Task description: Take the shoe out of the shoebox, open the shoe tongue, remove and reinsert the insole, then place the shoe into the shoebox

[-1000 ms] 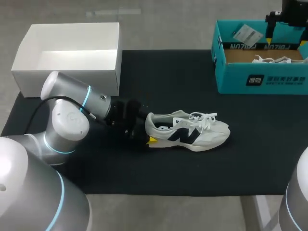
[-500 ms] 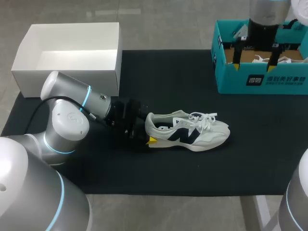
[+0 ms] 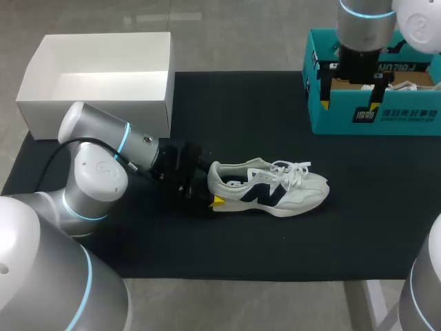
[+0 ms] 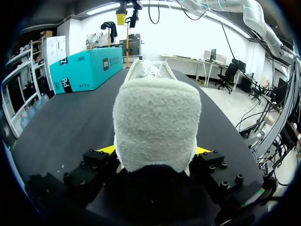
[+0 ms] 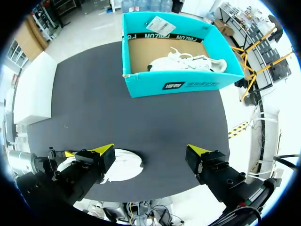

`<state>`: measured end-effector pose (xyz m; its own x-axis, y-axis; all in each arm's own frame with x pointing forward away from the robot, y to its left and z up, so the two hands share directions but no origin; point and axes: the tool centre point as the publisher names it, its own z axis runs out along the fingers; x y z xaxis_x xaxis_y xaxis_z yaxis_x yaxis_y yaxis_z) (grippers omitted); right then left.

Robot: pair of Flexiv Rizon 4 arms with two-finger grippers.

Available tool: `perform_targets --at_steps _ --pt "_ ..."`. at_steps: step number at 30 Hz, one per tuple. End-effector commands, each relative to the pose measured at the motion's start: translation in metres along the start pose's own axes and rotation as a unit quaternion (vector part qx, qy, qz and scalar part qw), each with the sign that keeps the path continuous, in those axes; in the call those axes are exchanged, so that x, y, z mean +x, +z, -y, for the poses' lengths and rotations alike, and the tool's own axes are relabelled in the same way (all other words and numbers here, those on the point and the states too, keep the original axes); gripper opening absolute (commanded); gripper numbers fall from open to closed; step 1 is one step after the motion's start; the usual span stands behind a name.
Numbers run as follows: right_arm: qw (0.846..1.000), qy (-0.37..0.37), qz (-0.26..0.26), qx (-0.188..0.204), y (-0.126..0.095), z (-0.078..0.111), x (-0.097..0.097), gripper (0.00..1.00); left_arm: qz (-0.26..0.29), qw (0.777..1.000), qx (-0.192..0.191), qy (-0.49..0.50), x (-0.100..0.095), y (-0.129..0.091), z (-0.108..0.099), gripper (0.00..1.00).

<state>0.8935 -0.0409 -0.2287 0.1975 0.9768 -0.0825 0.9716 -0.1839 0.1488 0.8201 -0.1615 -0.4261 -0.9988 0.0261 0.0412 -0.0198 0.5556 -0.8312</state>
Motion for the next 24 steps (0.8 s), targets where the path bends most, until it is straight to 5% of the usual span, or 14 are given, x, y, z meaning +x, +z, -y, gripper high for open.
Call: perform_targets --at_steps 1,4,15,24 --pt "1.000 0.000 0.000 0.000 0.001 0.000 0.000 1.00 0.000 1.000 -0.002 0.000 -0.001 0.000 -0.001 0.00" --pt "1.000 0.000 0.000 0.000 0.001 0.000 0.000 1.00 0.000 1.000 -0.002 0.000 -0.001 0.000 -0.001 0.00" --pt "0.999 -0.010 0.036 0.014 -0.006 0.033 0.066 1.00 0.000 1.000 -0.002 0.000 -0.001 0.000 -0.001 0.00" --pt "0.999 -0.015 -0.029 0.011 -0.017 0.068 0.114 1.00 0.000 1.000 -0.002 0.000 -0.001 0.000 -0.001 0.00"
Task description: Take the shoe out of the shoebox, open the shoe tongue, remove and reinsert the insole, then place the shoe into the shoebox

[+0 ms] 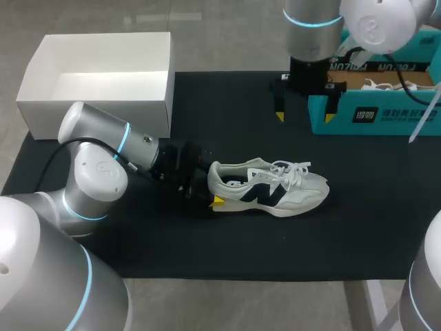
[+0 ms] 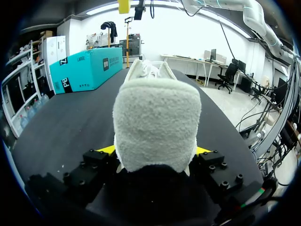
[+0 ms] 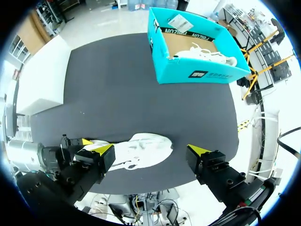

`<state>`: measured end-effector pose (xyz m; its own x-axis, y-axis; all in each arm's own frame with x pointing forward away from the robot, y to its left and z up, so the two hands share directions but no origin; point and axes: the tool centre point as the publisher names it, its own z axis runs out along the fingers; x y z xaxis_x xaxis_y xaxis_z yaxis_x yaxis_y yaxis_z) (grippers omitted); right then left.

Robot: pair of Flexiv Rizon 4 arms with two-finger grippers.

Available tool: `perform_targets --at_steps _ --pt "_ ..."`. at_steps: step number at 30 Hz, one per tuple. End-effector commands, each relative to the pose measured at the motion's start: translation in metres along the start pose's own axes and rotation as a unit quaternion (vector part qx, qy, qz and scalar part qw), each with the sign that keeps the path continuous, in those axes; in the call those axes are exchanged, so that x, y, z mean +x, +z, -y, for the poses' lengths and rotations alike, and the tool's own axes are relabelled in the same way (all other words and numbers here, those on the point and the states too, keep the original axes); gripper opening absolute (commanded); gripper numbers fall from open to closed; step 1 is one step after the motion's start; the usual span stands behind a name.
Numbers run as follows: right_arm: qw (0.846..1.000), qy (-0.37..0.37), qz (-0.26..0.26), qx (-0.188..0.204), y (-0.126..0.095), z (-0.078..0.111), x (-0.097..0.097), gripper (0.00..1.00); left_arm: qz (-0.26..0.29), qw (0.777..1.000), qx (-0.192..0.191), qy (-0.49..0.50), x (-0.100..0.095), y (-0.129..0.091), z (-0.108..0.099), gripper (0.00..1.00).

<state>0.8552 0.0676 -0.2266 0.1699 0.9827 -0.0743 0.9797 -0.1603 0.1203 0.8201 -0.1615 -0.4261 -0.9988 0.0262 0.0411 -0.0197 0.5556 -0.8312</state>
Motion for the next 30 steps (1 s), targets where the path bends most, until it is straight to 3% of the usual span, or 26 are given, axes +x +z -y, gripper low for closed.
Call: perform_targets --at_steps 1,5,23,30 --pt "0.999 -0.004 -0.040 0.000 0.003 0.016 0.024 1.00 0.000 1.000 -0.002 0.000 -0.001 0.000 -0.001 0.00" --pt "0.997 0.005 -0.072 0.012 0.009 0.028 0.046 1.00 0.000 1.000 -0.002 0.000 -0.001 0.000 -0.001 0.00" --pt "0.997 0.005 -0.072 0.012 0.009 0.028 0.046 1.00 0.000 1.000 -0.002 0.000 -0.001 0.000 -0.001 0.00" --pt "0.998 0.000 -0.058 0.027 0.032 0.051 0.070 1.00 0.000 1.000 -0.002 0.000 -0.001 0.000 -0.001 0.00"
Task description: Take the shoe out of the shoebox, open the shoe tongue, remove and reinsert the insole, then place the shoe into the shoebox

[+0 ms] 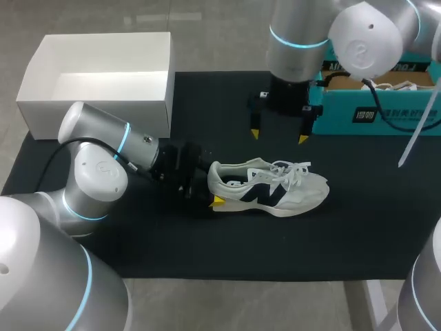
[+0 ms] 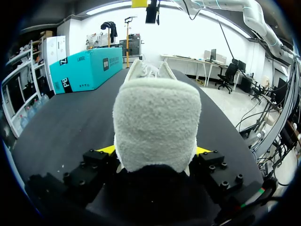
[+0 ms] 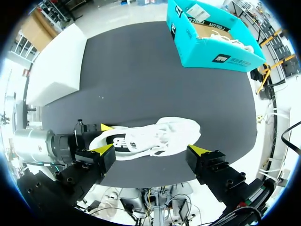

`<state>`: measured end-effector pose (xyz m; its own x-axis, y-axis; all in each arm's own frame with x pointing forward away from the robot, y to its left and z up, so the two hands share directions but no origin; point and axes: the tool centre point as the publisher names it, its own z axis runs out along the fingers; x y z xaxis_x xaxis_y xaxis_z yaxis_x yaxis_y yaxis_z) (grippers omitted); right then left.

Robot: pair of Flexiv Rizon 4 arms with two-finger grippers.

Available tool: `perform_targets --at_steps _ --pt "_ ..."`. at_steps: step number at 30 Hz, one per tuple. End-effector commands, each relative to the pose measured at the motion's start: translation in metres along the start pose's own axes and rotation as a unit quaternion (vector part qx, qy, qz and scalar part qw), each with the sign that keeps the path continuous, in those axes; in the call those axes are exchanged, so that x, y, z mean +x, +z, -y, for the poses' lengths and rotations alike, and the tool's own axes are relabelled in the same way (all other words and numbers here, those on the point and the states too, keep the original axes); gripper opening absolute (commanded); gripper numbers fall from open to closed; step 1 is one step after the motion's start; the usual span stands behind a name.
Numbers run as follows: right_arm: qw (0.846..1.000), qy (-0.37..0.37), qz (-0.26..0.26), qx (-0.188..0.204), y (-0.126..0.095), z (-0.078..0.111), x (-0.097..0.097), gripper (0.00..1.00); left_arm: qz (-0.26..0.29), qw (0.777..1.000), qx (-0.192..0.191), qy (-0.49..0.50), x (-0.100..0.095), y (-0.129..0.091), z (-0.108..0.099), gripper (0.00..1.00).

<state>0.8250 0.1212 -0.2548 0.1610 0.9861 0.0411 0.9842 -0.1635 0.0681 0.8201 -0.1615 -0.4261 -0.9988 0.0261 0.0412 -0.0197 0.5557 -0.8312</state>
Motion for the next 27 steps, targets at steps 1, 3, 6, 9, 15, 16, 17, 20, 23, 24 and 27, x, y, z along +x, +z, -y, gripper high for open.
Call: perform_targets --at_steps 1,3,6,9,15,16,17,20,23,24,27 --pt "1.000 -0.003 0.001 0.004 0.020 0.013 0.022 1.00 0.000 1.000 -0.002 0.000 -0.001 0.000 -0.001 0.00" --pt "1.000 -0.014 0.018 0.009 0.028 0.022 0.027 1.00 0.000 1.000 -0.002 0.000 -0.001 0.000 -0.001 0.00" --pt "0.999 -0.014 0.038 0.010 0.040 0.031 0.028 1.00 0.000 1.000 -0.002 0.000 -0.001 0.000 -0.001 0.00" --pt "0.998 -0.007 0.062 0.008 0.045 0.040 0.030 1.00 0.000 1.000 -0.002 0.000 -0.001 0.000 -0.001 0.00" --pt "0.997 -0.002 0.074 0.007 0.051 0.045 0.030 1.00 0.000 1.000 -0.002 0.000 -0.001 0.000 -0.001 0.00" --pt "0.997 -0.001 0.080 0.005 0.052 0.045 0.030 1.00 0.000 1.000 -0.002 0.000 -0.001 0.000 -0.001 0.00" --pt "0.996 -0.002 0.085 0.006 0.054 0.045 0.030 1.00 0.000 1.000 -0.002 0.000 -0.001 0.000 -0.001 0.00" --pt "0.993 -0.009 0.117 0.009 0.063 0.042 0.031 1.00 0.000 1.000 -0.002 0.000 -0.001 0.000 -0.001 0.00" --pt "0.991 -0.010 0.131 0.010 0.069 0.039 0.031 1.00 0.000 1.000 -0.002 0.000 -0.001 0.000 -0.001 0.00" --pt "0.992 -0.006 0.129 0.008 0.070 0.037 0.030 1.00 0.000 1.000 -0.002 0.000 -0.001 0.000 -0.001 0.00" --pt "0.991 -0.001 0.131 0.005 0.074 0.032 0.027 1.00 0.000 1.000 -0.002 0.000 -0.001 0.000 -0.001 0.00"
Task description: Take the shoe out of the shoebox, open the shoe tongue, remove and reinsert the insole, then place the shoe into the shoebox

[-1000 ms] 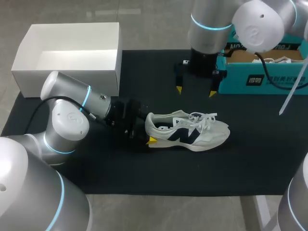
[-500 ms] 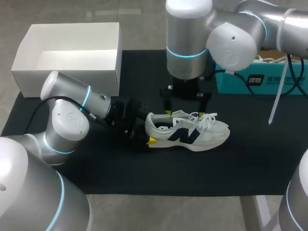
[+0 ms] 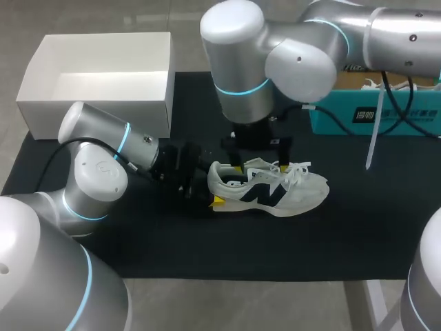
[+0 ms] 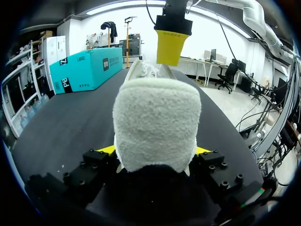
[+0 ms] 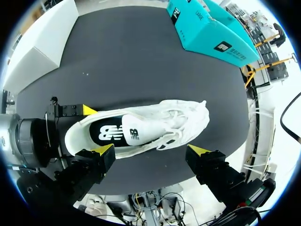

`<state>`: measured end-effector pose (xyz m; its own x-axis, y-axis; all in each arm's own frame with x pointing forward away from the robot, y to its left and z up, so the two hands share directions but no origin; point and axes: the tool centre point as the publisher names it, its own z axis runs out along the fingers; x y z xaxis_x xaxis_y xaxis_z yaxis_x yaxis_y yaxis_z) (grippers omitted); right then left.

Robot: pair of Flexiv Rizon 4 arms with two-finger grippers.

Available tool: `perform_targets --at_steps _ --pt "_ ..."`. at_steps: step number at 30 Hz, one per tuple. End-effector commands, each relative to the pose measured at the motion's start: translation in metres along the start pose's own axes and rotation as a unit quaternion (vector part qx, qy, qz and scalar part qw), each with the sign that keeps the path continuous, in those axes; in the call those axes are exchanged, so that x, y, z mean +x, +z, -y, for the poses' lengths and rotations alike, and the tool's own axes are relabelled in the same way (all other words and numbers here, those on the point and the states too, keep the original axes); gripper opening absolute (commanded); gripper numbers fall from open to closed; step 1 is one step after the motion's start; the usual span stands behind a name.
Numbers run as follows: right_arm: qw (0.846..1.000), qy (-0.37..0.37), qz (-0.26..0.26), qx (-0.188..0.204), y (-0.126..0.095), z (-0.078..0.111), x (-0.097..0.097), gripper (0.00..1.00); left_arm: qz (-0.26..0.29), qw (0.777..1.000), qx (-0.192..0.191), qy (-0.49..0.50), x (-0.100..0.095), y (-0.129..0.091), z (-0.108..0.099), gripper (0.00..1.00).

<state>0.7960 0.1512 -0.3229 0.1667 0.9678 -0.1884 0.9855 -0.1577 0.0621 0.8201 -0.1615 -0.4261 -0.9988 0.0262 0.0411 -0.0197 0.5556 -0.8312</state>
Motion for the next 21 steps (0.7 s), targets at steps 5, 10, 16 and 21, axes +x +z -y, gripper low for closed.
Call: perform_targets --at_steps 5,10,16,21 --pt "1.000 0.003 0.024 0.006 0.017 -0.013 0.003 1.00 0.000 1.000 -0.002 0.000 -0.001 0.000 -0.001 0.00" --pt "0.999 -0.001 0.029 0.016 0.025 -0.016 0.004 1.00 0.000 1.000 -0.002 0.000 -0.001 0.000 -0.001 0.00" --pt "0.999 -0.009 0.041 0.023 0.031 -0.015 0.013 1.00 0.000 1.000 -0.002 0.000 -0.001 0.000 -0.001 0.00" --pt "0.998 -0.012 0.058 0.034 0.035 -0.014 0.014 1.00 0.000 1.000 -0.002 0.000 -0.001 0.000 -0.001 0.00"
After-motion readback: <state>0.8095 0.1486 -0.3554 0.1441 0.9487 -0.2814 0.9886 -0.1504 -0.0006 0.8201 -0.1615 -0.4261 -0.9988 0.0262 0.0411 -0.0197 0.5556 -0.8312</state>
